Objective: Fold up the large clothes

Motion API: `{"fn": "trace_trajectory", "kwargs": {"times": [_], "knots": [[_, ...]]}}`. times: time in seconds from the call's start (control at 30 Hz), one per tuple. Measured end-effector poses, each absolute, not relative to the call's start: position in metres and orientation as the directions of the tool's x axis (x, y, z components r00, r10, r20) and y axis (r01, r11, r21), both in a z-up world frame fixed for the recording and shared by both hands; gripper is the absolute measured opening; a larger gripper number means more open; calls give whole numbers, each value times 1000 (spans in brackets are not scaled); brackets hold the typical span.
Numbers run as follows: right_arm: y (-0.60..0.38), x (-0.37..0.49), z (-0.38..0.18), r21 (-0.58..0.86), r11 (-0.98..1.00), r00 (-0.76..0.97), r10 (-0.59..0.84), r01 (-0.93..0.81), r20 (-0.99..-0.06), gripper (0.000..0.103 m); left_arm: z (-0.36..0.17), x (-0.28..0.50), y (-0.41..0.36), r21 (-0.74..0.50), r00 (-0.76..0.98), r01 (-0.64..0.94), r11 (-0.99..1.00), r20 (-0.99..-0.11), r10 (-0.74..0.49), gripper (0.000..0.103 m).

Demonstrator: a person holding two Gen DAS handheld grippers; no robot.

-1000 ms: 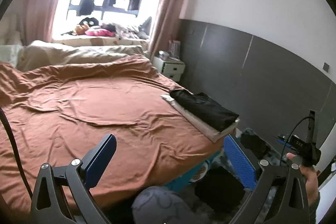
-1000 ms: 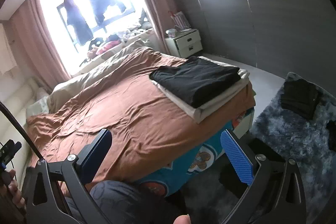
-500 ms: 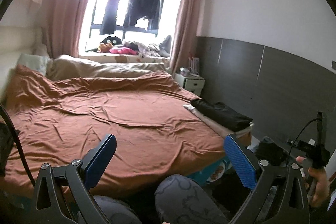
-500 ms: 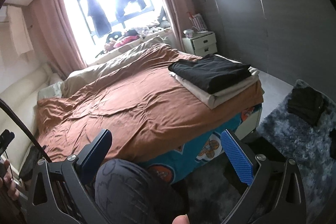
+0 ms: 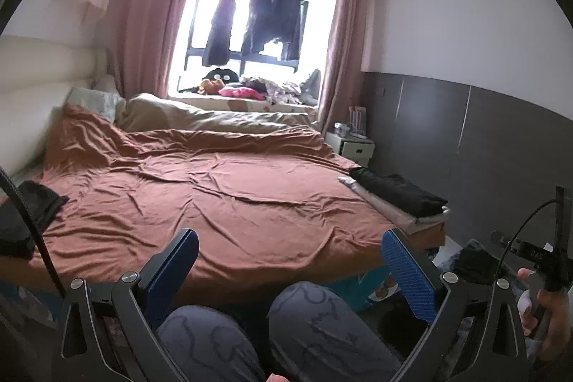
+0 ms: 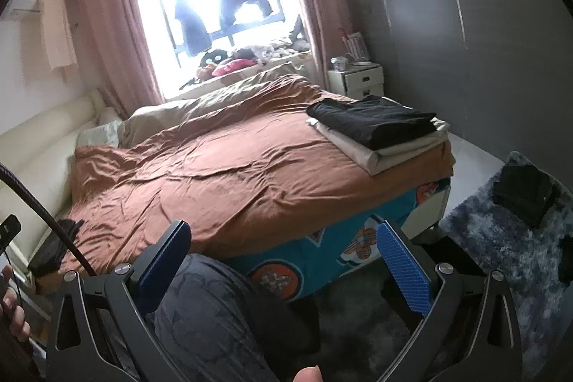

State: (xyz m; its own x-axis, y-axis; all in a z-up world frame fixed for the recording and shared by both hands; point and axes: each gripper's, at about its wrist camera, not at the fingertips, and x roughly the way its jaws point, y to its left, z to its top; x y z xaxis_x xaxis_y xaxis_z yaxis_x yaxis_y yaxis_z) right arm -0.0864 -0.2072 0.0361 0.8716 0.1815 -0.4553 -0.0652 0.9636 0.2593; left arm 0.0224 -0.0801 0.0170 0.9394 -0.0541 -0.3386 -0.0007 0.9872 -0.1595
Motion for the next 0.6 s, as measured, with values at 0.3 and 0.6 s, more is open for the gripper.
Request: {"fn": "trace_trajectory", "kwargs": {"times": [0.3, 0.6], "knots": [[-192, -91, 30, 238, 966, 867, 207, -106, -454, 103, 9, 4, -77, -138, 941, -38, 990, -338, -11, 103], [-190, -95, 28, 233, 967, 874, 200, -103, -442, 103, 9, 2, -89, -105, 944, -34, 994, -330, -3, 103]]}}
